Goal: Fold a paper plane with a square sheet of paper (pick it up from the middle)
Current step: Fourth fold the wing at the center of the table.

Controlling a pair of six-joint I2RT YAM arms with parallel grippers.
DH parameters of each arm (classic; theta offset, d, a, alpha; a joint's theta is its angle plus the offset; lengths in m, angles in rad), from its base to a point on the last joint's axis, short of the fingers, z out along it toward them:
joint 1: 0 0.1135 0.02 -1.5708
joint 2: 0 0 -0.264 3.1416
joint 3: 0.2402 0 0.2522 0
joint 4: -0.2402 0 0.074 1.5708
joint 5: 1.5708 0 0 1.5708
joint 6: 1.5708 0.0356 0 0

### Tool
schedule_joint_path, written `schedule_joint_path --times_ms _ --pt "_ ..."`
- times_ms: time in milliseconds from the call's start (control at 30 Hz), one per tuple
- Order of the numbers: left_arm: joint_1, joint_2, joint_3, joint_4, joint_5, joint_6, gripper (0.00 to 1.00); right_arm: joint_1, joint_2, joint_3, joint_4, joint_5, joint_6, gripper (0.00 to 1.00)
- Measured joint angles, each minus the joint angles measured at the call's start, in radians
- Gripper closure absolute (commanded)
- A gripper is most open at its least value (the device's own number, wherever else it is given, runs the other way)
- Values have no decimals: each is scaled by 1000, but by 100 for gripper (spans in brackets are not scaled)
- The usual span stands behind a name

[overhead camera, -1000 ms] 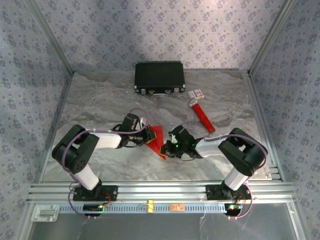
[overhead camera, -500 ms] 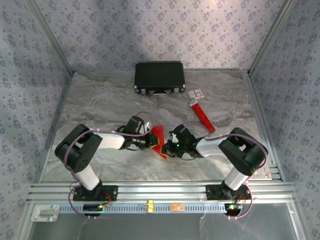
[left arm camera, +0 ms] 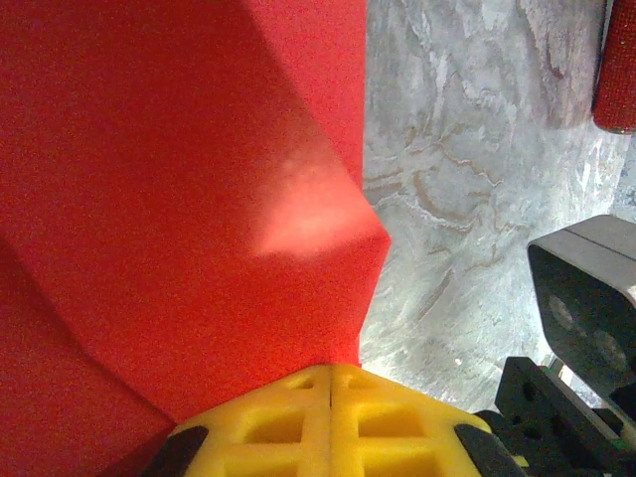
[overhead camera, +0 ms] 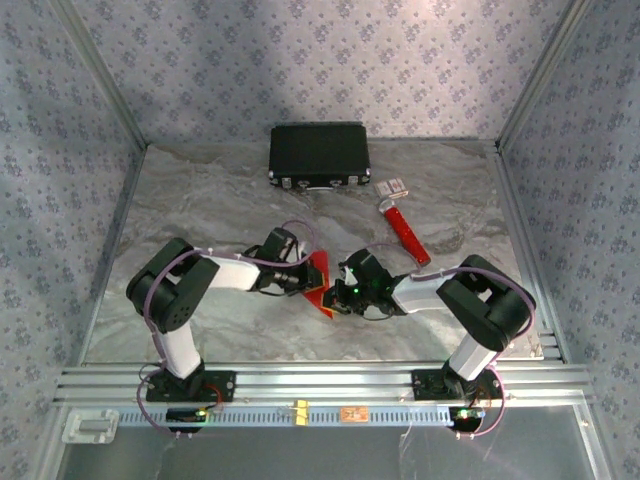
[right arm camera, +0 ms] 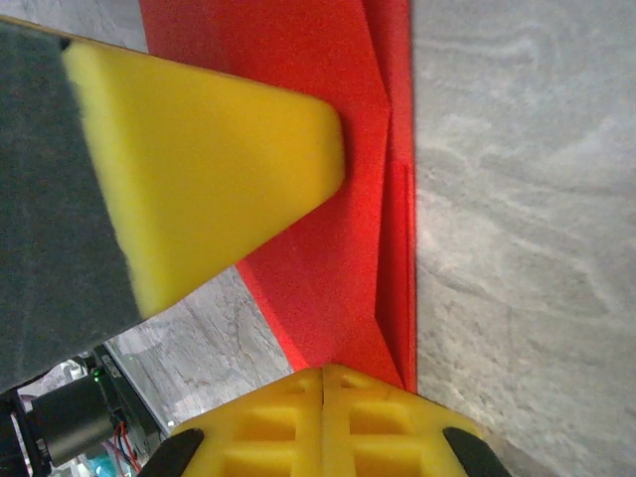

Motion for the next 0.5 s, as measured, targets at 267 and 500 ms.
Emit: schedule_joint_path --times_ms 267,500 --pt "0 13 11 0 8 3 96 -4 -95 2 -90 29 -31 93" --pt "0 13 11 0 8 3 96 -56 -269 0 -229 105 -63 95"
